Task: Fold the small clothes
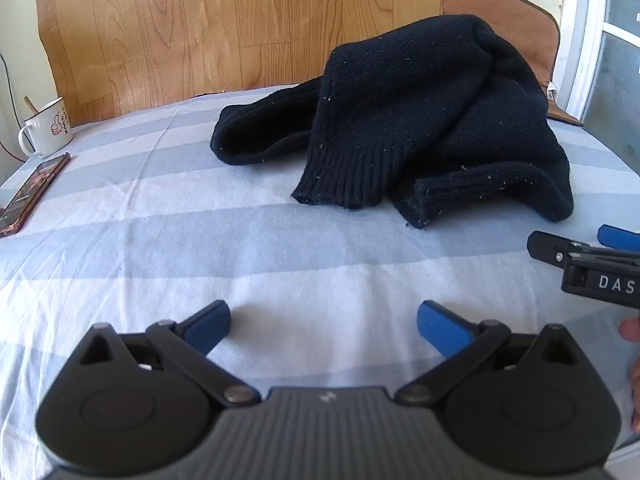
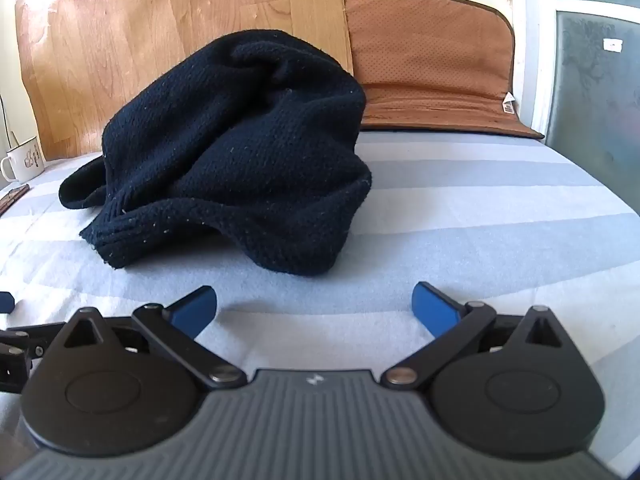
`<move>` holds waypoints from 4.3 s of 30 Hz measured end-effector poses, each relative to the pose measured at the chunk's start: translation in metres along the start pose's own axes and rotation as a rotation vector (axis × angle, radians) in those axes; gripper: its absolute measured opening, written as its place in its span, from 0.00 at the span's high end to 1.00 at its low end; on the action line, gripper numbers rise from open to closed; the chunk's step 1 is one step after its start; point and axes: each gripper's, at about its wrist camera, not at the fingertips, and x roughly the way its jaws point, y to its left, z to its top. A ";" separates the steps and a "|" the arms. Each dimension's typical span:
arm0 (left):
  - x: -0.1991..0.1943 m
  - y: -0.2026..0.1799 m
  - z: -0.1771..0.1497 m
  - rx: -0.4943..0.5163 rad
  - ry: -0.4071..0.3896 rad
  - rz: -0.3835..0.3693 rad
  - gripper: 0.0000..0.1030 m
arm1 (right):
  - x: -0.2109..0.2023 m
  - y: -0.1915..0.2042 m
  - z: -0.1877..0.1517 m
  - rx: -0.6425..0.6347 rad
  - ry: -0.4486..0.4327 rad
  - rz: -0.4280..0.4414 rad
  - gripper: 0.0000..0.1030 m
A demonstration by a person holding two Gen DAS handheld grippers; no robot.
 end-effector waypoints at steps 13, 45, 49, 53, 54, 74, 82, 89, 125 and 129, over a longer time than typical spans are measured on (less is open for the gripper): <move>0.002 0.002 -0.004 0.003 -0.012 -0.006 0.00 | 0.002 -0.005 0.001 0.025 -0.009 0.019 0.00; -0.040 0.133 0.003 -0.126 -0.228 -0.227 0.01 | 0.047 0.051 0.100 -0.087 -0.108 0.218 0.66; -0.039 0.155 0.008 -0.193 -0.231 -0.248 0.03 | 0.043 0.059 0.104 -0.125 -0.093 0.298 0.85; -0.042 0.182 0.019 -0.254 -0.259 -0.239 0.03 | -0.009 0.069 0.091 -0.129 -0.018 0.640 0.90; -0.041 0.189 0.023 -0.272 -0.261 -0.241 0.03 | -0.023 0.075 0.083 -0.141 0.017 0.738 0.90; 0.114 0.156 0.120 -0.339 -0.019 -0.375 0.48 | -0.026 -0.076 0.054 0.197 -0.002 0.377 0.68; 0.096 0.121 0.125 -0.282 -0.079 -0.265 0.88 | 0.006 -0.074 0.057 0.354 0.064 0.438 0.86; -0.010 0.167 0.106 -0.318 -0.333 -0.165 0.89 | -0.118 -0.080 0.083 0.219 -0.234 0.384 0.87; 0.066 0.114 0.099 0.184 -0.013 -0.351 0.91 | -0.086 -0.065 0.040 -0.403 0.123 0.200 0.89; 0.030 0.123 0.102 0.179 -0.148 -0.335 0.91 | -0.111 -0.061 0.063 -0.399 -0.026 0.174 0.89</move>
